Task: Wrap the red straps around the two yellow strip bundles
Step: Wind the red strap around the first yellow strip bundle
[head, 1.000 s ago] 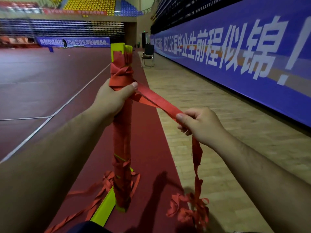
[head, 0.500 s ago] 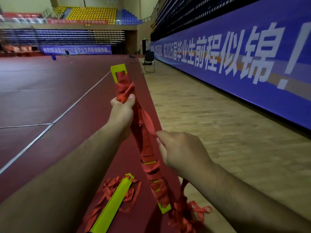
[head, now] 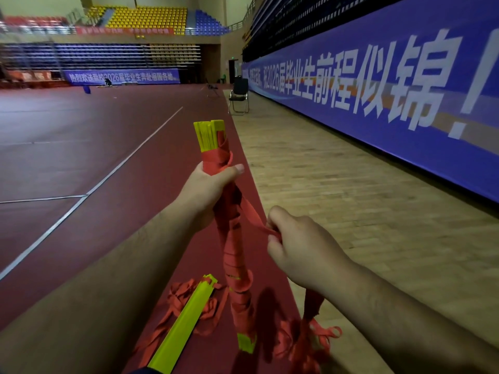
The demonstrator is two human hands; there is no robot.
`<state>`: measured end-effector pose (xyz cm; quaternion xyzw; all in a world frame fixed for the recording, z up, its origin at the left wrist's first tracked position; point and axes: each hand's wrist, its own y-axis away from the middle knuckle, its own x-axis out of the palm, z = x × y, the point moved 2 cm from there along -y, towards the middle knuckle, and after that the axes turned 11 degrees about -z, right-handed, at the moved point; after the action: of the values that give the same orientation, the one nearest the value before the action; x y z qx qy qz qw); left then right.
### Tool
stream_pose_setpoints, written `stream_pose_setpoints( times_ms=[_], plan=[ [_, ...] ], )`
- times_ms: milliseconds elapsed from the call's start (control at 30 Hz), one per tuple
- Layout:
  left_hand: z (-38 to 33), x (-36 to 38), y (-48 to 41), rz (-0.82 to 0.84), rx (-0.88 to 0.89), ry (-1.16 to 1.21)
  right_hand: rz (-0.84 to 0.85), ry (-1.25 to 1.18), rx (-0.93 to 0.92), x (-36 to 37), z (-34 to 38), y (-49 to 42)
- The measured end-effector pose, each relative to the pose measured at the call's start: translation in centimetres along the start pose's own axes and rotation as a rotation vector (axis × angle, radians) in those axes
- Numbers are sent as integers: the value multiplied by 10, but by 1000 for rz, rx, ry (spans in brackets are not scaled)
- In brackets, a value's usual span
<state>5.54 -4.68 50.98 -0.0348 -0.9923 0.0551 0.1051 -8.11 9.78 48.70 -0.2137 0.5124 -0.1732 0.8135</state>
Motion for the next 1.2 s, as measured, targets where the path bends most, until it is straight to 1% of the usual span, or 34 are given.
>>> stream_pose_setpoints(
  times_ms=[67,133,200,267,367,433,533,600,633,700,733,767,833,933,1000,1067,1133,1200],
  plan=[
    [2,4,7,10,-55,58,-51,-18,-24,2,3,2],
    [6,7,11,-24,-62,81,-69,-72,-18,5,2,3],
    [13,5,13,-75,-55,105,-49,-65,-31,7,-1,6],
    [23,1,11,-123,-41,155,-35,-8,-66,9,-8,11],
    [43,1,9,-187,-2,199,-19,40,-178,23,-13,23],
    [61,3,8,-234,-10,202,11,42,-226,36,-13,32],
    [87,6,6,-245,-43,186,41,58,-174,53,-23,40],
    [106,4,2,-210,-132,175,69,83,-109,66,-38,44],
    [117,3,1,-157,-201,207,78,93,-79,72,-42,47],
    [136,5,1,0,-300,318,83,138,-101,84,-47,55],
    [142,7,3,72,-321,360,75,154,-121,88,-50,58],
    [151,8,3,108,-329,367,58,150,-137,94,-53,60],
    [171,6,2,115,-303,314,62,106,-138,104,-63,64],
    [191,-3,-2,120,-282,139,160,41,-56,112,-80,69],
    [198,-6,-12,146,-200,-8,199,24,-29,116,-93,72],
    [202,-5,-20,146,-100,-121,201,6,8,118,-105,73],
    [209,-2,-26,57,-32,-207,194,-20,51,124,-115,71],
    [219,3,-28,-61,-9,-301,198,-72,100,135,-121,69]
  ],
)
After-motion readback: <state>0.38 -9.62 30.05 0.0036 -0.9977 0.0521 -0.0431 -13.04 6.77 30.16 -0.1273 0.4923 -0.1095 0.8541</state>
